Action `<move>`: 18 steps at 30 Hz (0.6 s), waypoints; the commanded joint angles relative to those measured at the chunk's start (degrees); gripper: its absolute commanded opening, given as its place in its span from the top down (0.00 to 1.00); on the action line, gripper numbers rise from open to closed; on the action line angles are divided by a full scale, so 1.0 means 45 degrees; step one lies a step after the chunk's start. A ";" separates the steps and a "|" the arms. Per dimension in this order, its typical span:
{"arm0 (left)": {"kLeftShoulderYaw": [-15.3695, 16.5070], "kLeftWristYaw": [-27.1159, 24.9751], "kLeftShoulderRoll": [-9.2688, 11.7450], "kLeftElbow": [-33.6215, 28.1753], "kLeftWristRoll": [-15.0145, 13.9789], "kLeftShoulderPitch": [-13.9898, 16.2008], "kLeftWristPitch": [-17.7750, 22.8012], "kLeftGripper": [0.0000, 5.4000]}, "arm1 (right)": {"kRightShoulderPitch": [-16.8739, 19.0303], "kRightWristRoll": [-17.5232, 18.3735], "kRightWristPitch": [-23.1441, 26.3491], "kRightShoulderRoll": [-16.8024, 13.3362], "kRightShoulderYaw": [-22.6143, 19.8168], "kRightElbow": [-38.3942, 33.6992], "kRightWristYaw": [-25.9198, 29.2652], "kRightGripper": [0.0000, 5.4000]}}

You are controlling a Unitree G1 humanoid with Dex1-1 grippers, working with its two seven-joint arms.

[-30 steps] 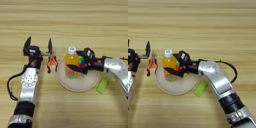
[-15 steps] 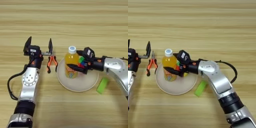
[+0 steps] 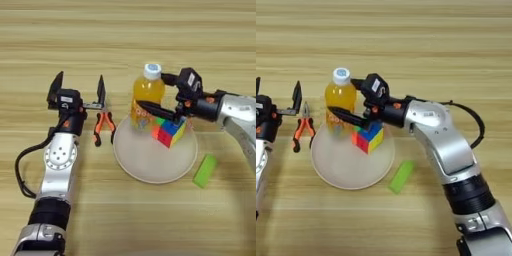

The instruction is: Move the objects on the table

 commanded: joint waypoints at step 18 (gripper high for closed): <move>-0.0968 -0.5542 0.1844 -0.4558 -0.3187 0.1263 0.2686 0.00 | -0.0533 0.0563 0.0366 -0.0464 -0.0952 -0.1310 -0.0536 0.34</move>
